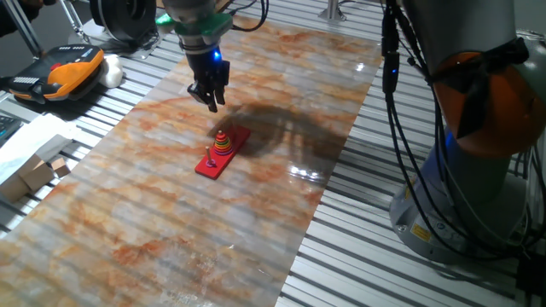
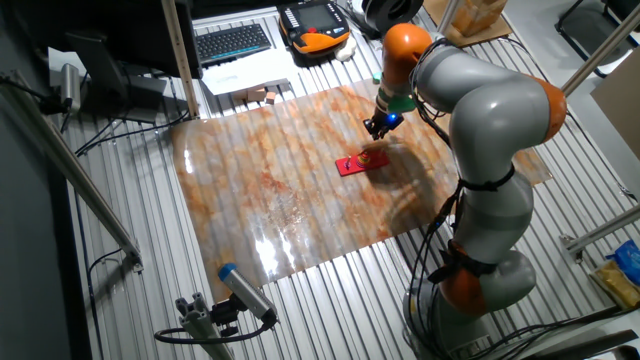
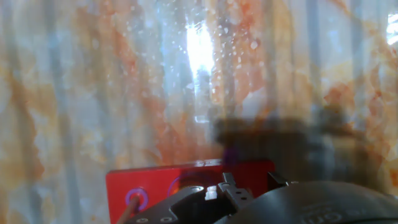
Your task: Take out one Hanoi block and throw it aside
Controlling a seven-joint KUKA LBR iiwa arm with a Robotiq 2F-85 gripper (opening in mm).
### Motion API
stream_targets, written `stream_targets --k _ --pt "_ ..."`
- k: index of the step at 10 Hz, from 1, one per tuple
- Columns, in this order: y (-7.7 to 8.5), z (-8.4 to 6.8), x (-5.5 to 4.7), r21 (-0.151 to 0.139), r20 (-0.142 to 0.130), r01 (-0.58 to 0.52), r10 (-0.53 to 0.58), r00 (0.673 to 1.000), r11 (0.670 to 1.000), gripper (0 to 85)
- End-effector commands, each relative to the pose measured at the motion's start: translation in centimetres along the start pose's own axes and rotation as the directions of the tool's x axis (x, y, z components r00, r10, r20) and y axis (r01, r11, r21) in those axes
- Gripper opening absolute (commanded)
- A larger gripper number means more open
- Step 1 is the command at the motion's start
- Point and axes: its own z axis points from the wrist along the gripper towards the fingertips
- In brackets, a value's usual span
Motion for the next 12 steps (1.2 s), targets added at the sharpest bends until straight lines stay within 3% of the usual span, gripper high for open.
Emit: stream_targets --k 1,3,4,6,7,8,10,12 --pt "-0.1 0.0 -0.1 -0.002 0.002 -0.001 0.001 1.000 1.000 51.0" --pt "0.2 -0.2 -0.2 -0.010 -0.002 -0.008 0.007 1.000 1.000 51.0" --pt "0.4 -0.3 -0.1 -0.020 -0.009 -0.009 0.009 1.000 1.000 34.0" --pt "1.1 -0.8 0.4 -0.031 -0.025 0.000 -0.001 1.000 1.000 34.0" --pt "1.4 -1.3 0.8 -0.037 -0.034 0.006 -0.007 0.999 0.999 17.0" --pt "1.6 -1.9 1.2 -0.038 -0.040 0.019 -0.021 0.999 0.999 17.0" --pt "1.7 -3.3 3.2 -0.047 0.002 0.031 -0.031 1.000 0.998 17.0" --pt "2.3 -4.7 5.8 -0.047 -0.011 0.030 -0.031 0.999 0.998 17.0"
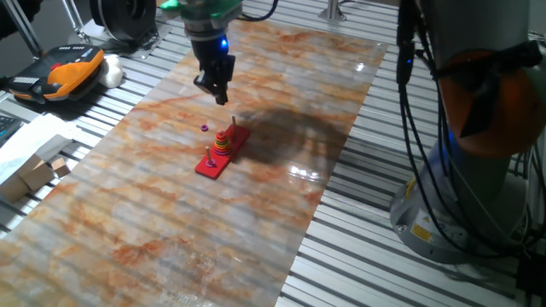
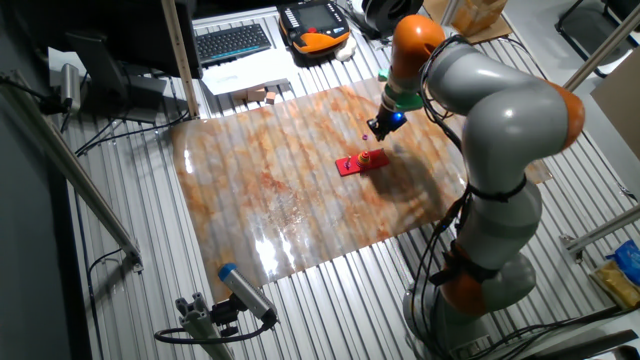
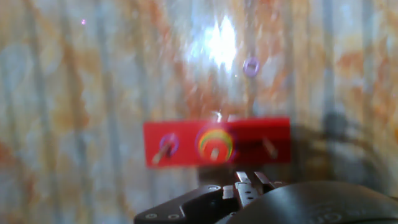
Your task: Take out one Hanoi block and throw it aside
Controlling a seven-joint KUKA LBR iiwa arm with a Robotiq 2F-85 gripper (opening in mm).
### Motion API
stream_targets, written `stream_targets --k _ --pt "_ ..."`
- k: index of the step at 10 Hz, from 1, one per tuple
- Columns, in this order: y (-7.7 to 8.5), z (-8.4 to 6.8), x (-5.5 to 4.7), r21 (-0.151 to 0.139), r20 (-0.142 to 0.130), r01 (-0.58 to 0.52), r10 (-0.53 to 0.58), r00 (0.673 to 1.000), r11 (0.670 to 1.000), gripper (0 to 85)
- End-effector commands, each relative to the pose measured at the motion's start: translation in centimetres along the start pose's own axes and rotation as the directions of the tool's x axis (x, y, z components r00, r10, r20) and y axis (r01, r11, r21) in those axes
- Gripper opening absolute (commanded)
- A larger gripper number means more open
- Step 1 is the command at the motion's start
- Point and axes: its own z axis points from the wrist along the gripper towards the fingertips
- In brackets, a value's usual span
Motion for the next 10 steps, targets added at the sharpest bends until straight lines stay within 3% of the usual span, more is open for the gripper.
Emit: stream_targets --k 1,3,5,6,7,9,10 --pt "0.4 -0.4 1.4 -0.001 -0.013 -0.004 0.004 1.000 1.000 17.0" --pt "2.1 -0.6 2.4 0.006 0.011 -0.024 0.024 1.000 1.000 17.0" --pt "3.9 -1.4 3.4 0.056 0.048 -0.030 0.028 0.998 0.998 17.0" --pt "4.3 -1.5 3.8 0.058 0.049 -0.029 0.026 0.998 0.998 17.0" --pt "4.6 -1.5 3.9 0.042 0.045 -0.036 0.034 0.998 0.998 17.0" --pt "5.1 -0.6 3.8 0.058 0.070 -0.049 0.045 0.997 0.997 17.0" --pt "5.3 -0.5 3.6 0.055 0.068 -0.048 0.045 0.997 0.997 17.0"
